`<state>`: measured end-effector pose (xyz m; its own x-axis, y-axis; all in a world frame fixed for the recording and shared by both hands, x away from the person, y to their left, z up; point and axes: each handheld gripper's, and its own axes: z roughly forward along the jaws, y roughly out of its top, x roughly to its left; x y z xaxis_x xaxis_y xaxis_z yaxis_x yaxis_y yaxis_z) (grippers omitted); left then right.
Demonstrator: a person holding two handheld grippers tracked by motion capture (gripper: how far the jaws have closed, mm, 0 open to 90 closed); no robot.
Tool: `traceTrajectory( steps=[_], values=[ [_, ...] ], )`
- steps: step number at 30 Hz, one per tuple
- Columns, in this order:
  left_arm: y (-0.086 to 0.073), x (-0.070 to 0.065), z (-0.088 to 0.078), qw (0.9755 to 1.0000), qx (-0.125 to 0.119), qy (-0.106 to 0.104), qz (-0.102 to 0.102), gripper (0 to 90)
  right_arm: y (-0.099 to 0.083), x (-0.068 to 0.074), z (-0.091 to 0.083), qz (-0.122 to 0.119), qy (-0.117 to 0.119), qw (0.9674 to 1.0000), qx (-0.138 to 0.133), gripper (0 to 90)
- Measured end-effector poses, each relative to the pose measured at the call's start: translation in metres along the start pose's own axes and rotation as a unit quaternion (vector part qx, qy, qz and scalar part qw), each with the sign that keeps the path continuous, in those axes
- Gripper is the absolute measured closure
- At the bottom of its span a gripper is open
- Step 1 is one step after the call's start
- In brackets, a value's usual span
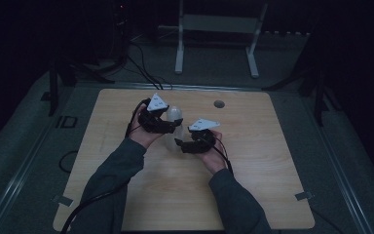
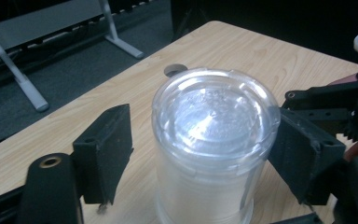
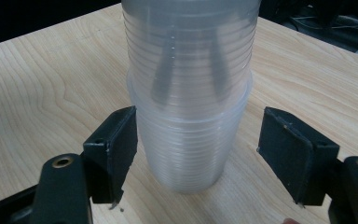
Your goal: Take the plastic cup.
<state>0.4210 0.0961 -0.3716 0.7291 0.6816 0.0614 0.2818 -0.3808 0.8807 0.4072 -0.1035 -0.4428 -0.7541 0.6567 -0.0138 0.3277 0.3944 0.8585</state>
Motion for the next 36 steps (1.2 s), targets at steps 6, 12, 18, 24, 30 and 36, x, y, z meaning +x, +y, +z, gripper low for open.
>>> traceTrajectory(
  steps=[6,12,18,24,30,36],
  values=[
    [0.002,-0.002,0.0,1.0,0.001,-0.008,0.004,31.5,0.001,0.001,0.005,0.002,0.005,1.0,-0.002,25.0],
    [0.003,-0.003,0.0,0.9999,0.001,-0.013,0.006,36.6,0.002,0.003,0.009,-0.005,0.007,1.0,0.001,23.7],
    [0.004,-0.002,-0.001,0.9999,-0.001,-0.016,0.0,38.5,0.002,0.003,0.012,-0.007,0.008,0.9999,0.003,23.6],
    [0.005,-0.001,-0.001,0.9998,0.0,-0.018,-0.002,39.0,0.003,0.004,0.014,-0.009,0.005,0.9999,0.004,25.8],
    [0.006,-0.001,-0.002,0.9998,0.002,-0.019,-0.002,39.2,0.004,0.004,0.014,-0.008,0.004,1.0,0.003,26.1],
    [0.008,0.0,-0.004,0.9998,-0.004,-0.021,-0.006,39.3,0.004,0.005,0.014,-0.011,0.003,0.9999,0.002,26.2]
  ],
)
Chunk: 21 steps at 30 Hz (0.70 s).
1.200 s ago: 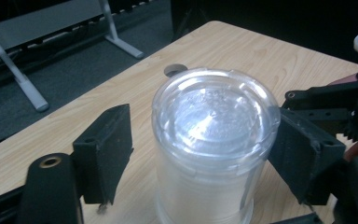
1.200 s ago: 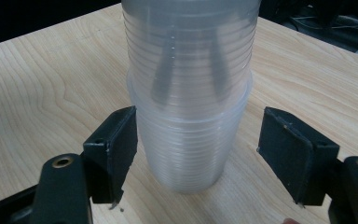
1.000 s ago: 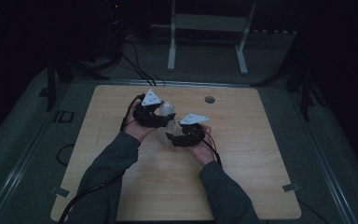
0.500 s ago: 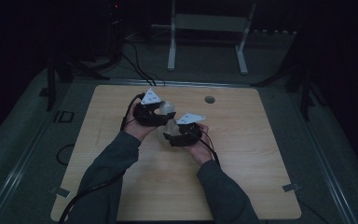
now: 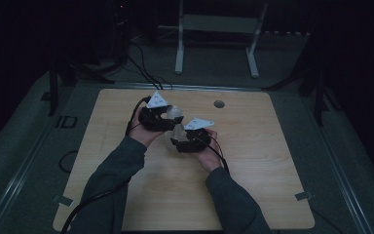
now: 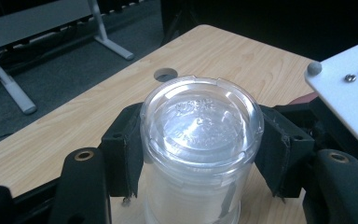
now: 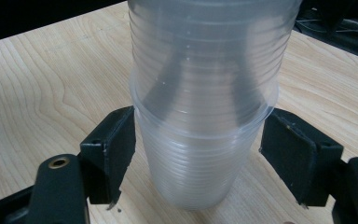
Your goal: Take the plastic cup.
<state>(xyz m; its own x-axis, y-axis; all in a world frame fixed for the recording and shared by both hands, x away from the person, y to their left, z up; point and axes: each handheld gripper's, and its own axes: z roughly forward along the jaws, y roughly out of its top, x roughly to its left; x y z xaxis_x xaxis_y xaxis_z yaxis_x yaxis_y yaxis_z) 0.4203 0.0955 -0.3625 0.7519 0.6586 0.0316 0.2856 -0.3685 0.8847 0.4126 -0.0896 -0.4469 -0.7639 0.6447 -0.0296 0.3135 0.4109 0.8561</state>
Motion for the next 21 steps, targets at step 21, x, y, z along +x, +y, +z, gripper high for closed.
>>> traceTrajectory(
  steps=[21],
  values=[
    [0.011,0.004,-0.013,0.9997,-0.021,-0.008,-0.009,40.1,-0.002,0.002,0.001,-0.003,0.0,1.0,0.002,27.5]
  ],
)
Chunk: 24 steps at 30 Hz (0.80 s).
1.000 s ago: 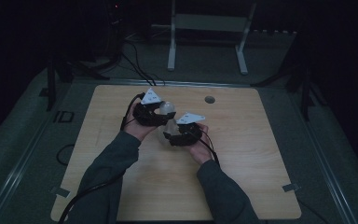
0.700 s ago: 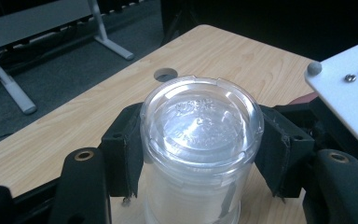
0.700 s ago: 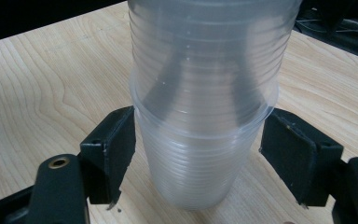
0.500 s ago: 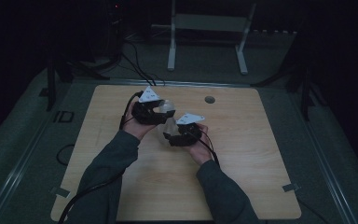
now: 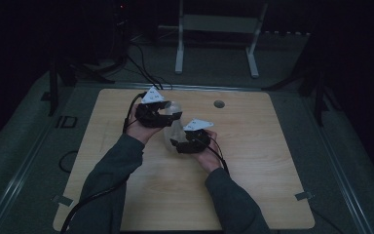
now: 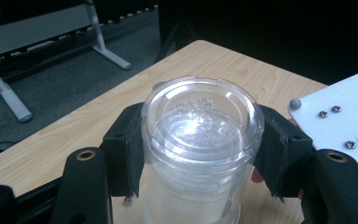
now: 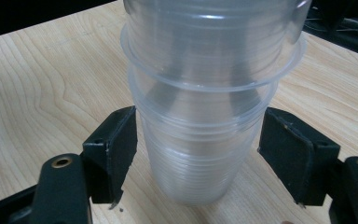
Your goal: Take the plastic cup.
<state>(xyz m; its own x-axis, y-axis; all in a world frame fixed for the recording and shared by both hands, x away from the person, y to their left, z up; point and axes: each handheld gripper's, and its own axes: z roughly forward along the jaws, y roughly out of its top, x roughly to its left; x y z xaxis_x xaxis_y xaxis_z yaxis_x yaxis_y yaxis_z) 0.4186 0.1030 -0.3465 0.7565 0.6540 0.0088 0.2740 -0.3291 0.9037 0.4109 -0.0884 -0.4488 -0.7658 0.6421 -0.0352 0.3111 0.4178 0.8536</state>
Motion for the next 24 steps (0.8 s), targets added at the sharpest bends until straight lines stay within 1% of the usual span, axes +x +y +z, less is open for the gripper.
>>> traceTrajectory(
  steps=[5,8,12,15,18,20,24],
  values=[
    [0.0,0.001,-0.001,1.0,-0.003,-0.001,-0.004,40.1,0.001,-0.001,-0.003,0.0,0.0,1.0,-0.005,27.3],
    [-0.001,0.002,0.0,1.0,-0.002,-0.002,-0.008,40.2,0.003,-0.001,-0.005,0.005,0.003,0.9998,-0.018,22.2],
    [-0.002,0.001,0.003,0.9999,-0.001,-0.002,-0.011,40.2,0.006,-0.002,-0.005,0.01,0.007,0.9997,-0.023,18.6],
    [-0.003,0.001,0.004,0.9999,0.0,-0.003,-0.012,40.2,0.009,-0.002,-0.003,0.008,0.011,0.9996,-0.024,17.4],
    [-0.003,0.001,0.004,0.9999,-0.001,-0.004,-0.014,40.3,0.01,-0.002,0.0,0.003,0.007,0.9997,-0.022,17.7],
    [-0.002,0.001,0.003,0.9999,0.0,-0.004,-0.016,40.3,0.01,-0.002,0.002,0.002,0.002,0.9998,-0.022,20.9],
    [-0.003,0.002,0.003,0.9999,0.003,-0.004,-0.015,40.2,0.01,-0.001,0.003,0.003,0.003,0.9998,-0.021,22.0]
  ],
)
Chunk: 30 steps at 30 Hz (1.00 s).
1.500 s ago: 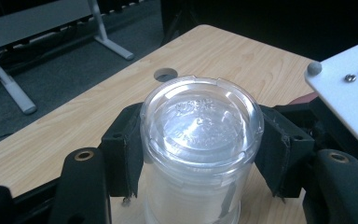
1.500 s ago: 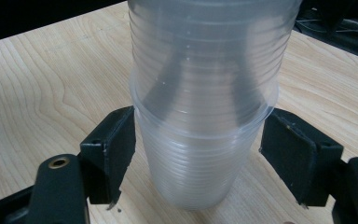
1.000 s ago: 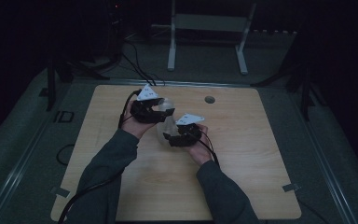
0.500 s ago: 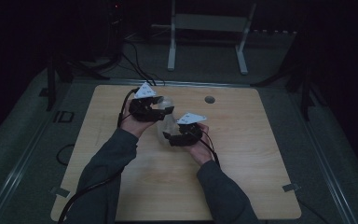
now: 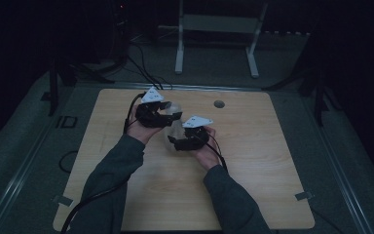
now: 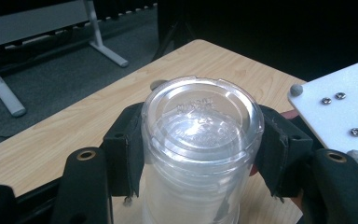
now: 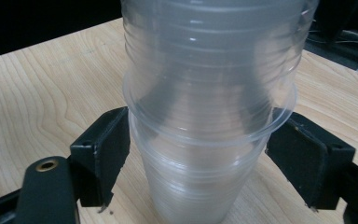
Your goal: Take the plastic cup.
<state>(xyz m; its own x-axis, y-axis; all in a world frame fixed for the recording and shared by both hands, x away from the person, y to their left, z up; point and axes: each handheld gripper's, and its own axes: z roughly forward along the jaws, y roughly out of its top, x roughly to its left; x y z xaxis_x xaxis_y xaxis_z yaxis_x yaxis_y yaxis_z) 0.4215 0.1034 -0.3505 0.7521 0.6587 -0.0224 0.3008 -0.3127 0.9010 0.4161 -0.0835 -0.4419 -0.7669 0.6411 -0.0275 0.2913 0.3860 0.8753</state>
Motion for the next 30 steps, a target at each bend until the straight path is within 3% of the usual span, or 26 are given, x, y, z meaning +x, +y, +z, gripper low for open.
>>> traceTrajectory(
  steps=[24,30],
  values=[
    [0.0043,0.0029,-0.0062,0.9998,-0.017,-0.003,-0.012,40.7,-0.0022,0.0014,-0.0023,-0.009,0.003,1.0,0.004,25.4],
    [0.0026,0.0008,-0.0033,0.9998,-0.016,-0.005,-0.014,40.9,0.0028,0.0022,-0.0043,-0.003,0.007,0.9999,-0.016,16.5]
  ],
)
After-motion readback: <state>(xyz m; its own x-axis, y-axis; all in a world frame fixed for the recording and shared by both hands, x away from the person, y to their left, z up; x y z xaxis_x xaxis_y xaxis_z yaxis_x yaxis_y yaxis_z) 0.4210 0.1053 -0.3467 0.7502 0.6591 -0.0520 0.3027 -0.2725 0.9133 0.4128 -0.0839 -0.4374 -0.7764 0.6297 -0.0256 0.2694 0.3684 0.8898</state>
